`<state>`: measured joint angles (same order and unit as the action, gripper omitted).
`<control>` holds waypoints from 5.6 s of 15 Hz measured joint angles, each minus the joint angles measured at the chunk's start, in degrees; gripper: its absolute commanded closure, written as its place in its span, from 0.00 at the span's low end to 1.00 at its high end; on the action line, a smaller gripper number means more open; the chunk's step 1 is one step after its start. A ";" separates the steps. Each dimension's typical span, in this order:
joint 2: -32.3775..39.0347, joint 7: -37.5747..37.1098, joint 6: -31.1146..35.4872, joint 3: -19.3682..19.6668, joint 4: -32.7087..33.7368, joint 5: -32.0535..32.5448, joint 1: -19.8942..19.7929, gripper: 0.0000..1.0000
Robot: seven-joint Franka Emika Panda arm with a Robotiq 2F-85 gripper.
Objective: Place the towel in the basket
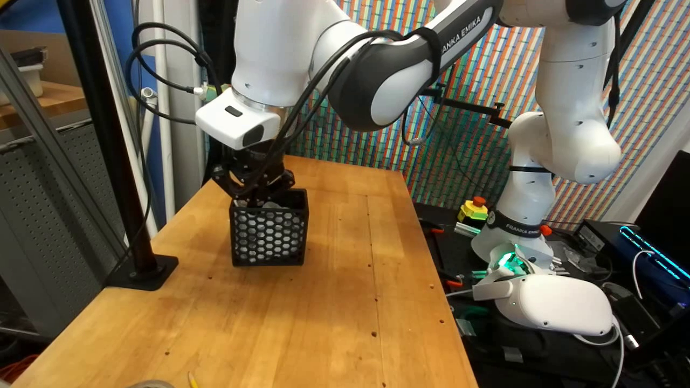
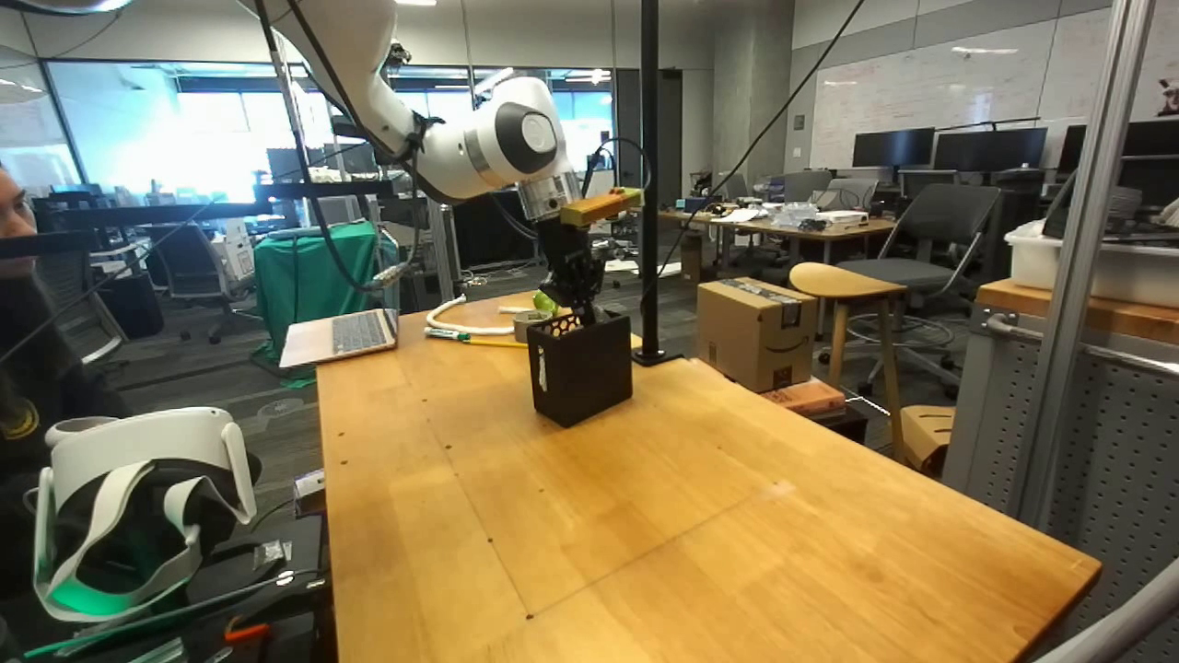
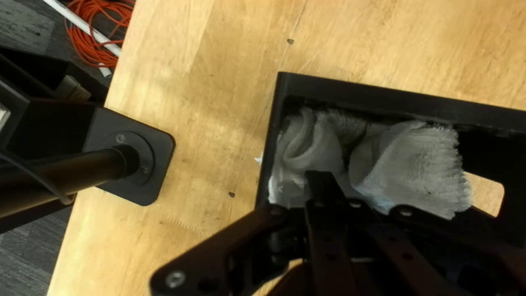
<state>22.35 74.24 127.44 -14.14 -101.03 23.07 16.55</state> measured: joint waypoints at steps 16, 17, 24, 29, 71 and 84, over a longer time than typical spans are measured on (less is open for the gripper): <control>0.83 -0.07 -5.13 0.01 -1.20 -6.82 -2.99 0.95; 0.92 -0.04 -5.13 -0.01 -1.46 -7.18 -3.03 0.95; 3.43 0.04 -4.99 -0.53 -1.38 -8.07 -3.05 0.95; 4.31 0.06 -5.06 -0.46 -0.50 -12.40 -4.77 0.95; -7.28 -16.73 -5.57 0.59 0.93 15.18 0.34 0.95; 2.77 -9.16 5.57 1.22 8.23 12.25 -3.29 0.95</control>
<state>25.11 65.08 133.01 -12.92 -92.80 35.32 13.26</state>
